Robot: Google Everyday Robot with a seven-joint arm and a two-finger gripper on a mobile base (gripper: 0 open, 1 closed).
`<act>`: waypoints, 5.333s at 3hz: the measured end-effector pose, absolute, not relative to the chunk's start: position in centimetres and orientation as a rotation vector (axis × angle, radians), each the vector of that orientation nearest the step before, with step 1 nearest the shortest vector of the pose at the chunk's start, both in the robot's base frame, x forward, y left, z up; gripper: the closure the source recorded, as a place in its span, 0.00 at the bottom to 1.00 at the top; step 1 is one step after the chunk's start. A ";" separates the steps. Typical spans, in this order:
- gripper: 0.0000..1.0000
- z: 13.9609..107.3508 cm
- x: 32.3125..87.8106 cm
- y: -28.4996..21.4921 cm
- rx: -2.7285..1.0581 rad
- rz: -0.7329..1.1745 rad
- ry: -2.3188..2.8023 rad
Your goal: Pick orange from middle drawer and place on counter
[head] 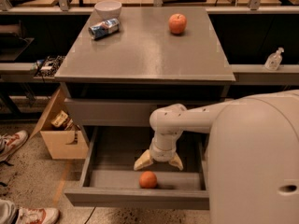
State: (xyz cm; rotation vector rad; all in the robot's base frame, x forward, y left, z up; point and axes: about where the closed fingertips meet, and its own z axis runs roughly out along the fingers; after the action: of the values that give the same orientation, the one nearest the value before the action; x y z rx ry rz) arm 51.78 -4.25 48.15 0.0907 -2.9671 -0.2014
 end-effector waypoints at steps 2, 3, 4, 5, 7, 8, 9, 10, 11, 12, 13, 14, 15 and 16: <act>0.00 42.8 50.6 -1.7 0.016 -0.187 -2.929; 0.00 41.3 50.4 -0.2 0.018 -0.197 -2.905; 0.00 39.9 50.1 0.7 0.013 -0.196 -2.881; 0.00 38.2 50.4 1.1 -0.012 -0.190 -2.863; 0.40 36.8 51.3 0.9 -0.069 -0.203 -2.863; 0.62 37.3 51.1 0.0 -0.099 -0.204 -2.876; 0.86 39.5 50.7 -1.3 -0.087 -0.260 -2.901; 1.00 42.8 50.9 -2.3 -0.031 -0.413 -2.925; 1.00 45.6 51.3 -3.5 0.068 -0.589 -2.918; 1.00 48.1 52.4 -4.9 0.159 -0.774 -2.894; 1.00 48.5 52.7 -5.3 0.277 -0.800 -2.907; 1.00 48.5 52.7 -5.3 0.278 -0.800 -2.907; 1.00 51.4 52.8 -6.4 0.332 -0.844 -2.984; 1.00 56.7 52.4 -8.5 0.416 -0.957 -3.104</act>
Offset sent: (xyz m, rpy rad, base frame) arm -0.0119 0.0439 -0.0789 -0.0028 0.0649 -0.0647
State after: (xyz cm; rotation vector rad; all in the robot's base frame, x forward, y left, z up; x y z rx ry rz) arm 52.38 -8.49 56.71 0.4163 -3.1045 -0.9568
